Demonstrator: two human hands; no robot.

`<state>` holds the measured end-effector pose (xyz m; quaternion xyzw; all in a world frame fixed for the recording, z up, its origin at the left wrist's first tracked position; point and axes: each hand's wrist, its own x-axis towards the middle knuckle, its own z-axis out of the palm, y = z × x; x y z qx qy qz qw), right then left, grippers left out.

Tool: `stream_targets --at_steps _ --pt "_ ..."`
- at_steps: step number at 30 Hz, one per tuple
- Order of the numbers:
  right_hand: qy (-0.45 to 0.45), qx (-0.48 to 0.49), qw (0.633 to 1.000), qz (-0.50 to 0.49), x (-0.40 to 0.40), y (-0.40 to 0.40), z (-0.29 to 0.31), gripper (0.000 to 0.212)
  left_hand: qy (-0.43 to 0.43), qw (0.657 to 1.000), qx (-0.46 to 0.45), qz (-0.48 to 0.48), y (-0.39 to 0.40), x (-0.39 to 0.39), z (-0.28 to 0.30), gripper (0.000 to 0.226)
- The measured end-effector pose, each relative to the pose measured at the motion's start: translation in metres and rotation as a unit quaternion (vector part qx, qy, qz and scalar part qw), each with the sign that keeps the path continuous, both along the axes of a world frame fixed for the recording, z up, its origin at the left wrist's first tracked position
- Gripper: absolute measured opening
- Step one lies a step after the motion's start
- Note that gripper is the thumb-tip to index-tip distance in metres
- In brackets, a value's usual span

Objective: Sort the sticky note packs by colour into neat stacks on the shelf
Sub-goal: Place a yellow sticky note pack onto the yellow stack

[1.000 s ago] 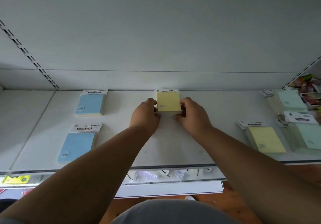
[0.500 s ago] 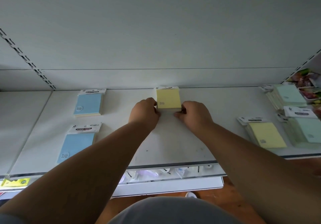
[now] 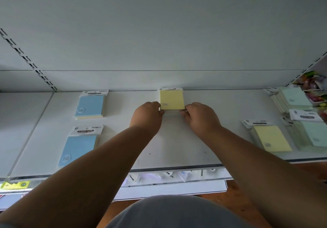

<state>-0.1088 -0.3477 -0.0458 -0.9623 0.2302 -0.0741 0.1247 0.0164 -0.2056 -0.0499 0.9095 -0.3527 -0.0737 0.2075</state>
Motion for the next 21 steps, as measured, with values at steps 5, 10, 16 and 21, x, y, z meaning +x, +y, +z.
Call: stream_targets --at_steps 5,10,16,21 --pt "-0.006 -0.029 1.0 0.006 0.0 0.001 0.0 0.036 -0.028 0.999 0.02 -0.021 0.0 0.004 -0.001 0.019" --pt "0.012 -0.023 1.0 -0.002 0.0 0.002 0.003 0.036 -0.034 0.999 0.024 -0.022 -0.001 0.004 -0.002 0.02" --pt "0.008 0.007 1.0 -0.023 -0.012 0.007 0.013 0.031 0.023 0.999 -0.019 0.035 0.012 -0.008 -0.002 0.03" --pt "-0.027 0.004 0.998 -0.064 -0.042 0.007 0.022 0.026 -0.004 0.995 -0.089 -0.036 0.016 -0.056 0.002 0.023"
